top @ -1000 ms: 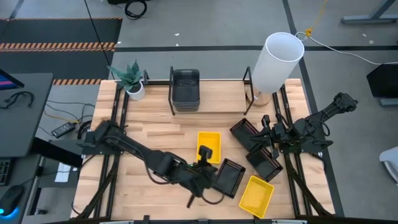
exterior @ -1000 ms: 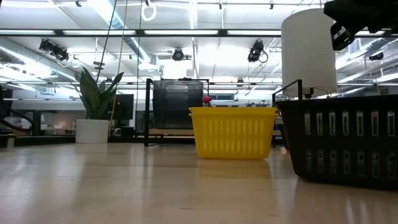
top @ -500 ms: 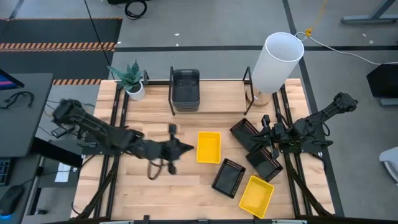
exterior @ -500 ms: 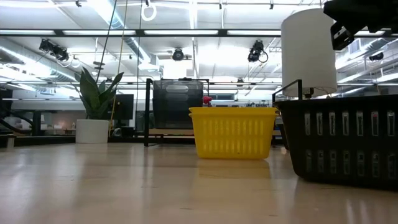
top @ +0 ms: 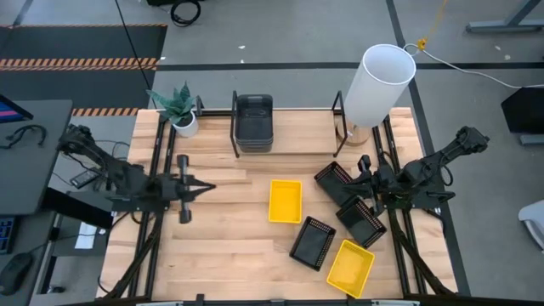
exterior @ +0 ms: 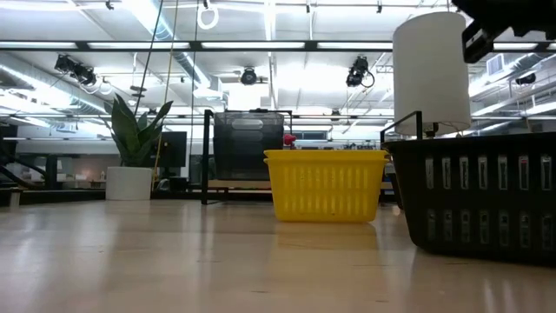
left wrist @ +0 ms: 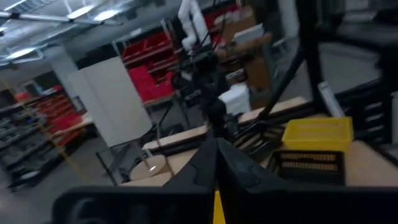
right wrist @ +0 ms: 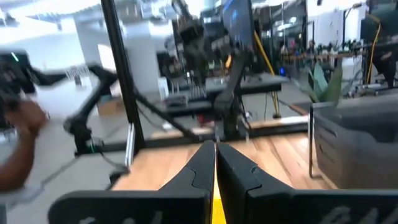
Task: Stack baskets on shelf by color
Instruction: Stack the middle black basket on top of the top black basket
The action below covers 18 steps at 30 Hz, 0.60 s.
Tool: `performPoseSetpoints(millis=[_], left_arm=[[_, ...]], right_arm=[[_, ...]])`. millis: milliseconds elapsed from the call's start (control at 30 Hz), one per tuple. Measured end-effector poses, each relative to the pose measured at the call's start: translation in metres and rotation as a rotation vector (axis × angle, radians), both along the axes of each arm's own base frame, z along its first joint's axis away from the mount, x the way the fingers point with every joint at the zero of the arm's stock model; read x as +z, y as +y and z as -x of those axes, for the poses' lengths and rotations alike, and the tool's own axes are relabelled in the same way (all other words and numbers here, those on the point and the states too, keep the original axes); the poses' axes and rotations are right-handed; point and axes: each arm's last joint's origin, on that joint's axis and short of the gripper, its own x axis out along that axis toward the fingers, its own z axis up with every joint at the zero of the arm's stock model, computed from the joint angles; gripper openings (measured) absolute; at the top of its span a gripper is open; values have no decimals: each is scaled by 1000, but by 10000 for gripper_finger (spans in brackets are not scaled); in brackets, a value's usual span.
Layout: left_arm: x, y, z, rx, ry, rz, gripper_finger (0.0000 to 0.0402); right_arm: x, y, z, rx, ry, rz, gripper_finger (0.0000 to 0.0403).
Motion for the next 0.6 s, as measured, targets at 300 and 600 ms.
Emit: performPoseSetpoints(millis=[300,600], left_arm=[[-32,23,33,-4,-145,192,9],[-55,33,41,23,-182,249,4]], right_arm=[[19,-2,4,8,-179,-139,23],[20,-4,-6,-69,-161,-227,23]])
